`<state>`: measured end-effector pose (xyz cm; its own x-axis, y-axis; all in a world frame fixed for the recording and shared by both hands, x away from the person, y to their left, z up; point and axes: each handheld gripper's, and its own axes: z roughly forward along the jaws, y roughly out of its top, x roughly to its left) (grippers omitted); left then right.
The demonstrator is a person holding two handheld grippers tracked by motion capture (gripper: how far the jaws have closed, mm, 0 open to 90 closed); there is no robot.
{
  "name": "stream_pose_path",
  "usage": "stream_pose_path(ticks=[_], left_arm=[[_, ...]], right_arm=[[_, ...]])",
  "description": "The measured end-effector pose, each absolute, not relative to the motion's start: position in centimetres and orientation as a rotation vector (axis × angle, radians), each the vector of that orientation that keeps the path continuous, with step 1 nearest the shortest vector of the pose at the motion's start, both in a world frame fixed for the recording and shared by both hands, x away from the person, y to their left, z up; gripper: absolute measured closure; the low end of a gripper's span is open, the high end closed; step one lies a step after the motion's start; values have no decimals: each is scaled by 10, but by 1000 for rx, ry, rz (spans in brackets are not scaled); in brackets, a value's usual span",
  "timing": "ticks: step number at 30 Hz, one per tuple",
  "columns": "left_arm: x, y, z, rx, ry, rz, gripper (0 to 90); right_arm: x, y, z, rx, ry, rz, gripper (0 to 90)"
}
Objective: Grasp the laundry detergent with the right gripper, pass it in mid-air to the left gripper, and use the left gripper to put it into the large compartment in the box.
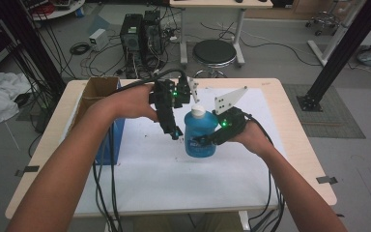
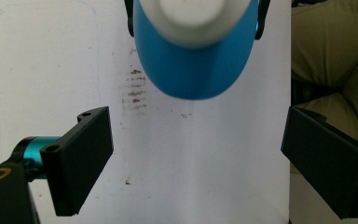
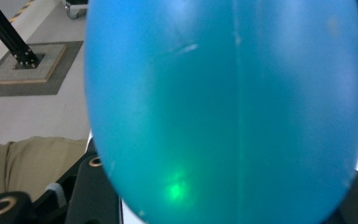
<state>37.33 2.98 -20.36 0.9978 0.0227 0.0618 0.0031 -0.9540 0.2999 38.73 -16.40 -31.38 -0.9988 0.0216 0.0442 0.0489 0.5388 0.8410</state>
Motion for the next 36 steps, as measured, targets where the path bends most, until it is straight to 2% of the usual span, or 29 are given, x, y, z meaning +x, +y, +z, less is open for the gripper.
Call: stream_pose_path(ticks=[16,36], left_arm=[[369,15,-196,2852,-12,85,91],[376,-2,-207,2897,-51,84,91]], right_arm=[[385,-139,-311,-32,-2734,-1459,453],[382,-140,-305,-27,-2739,-1447,450]])
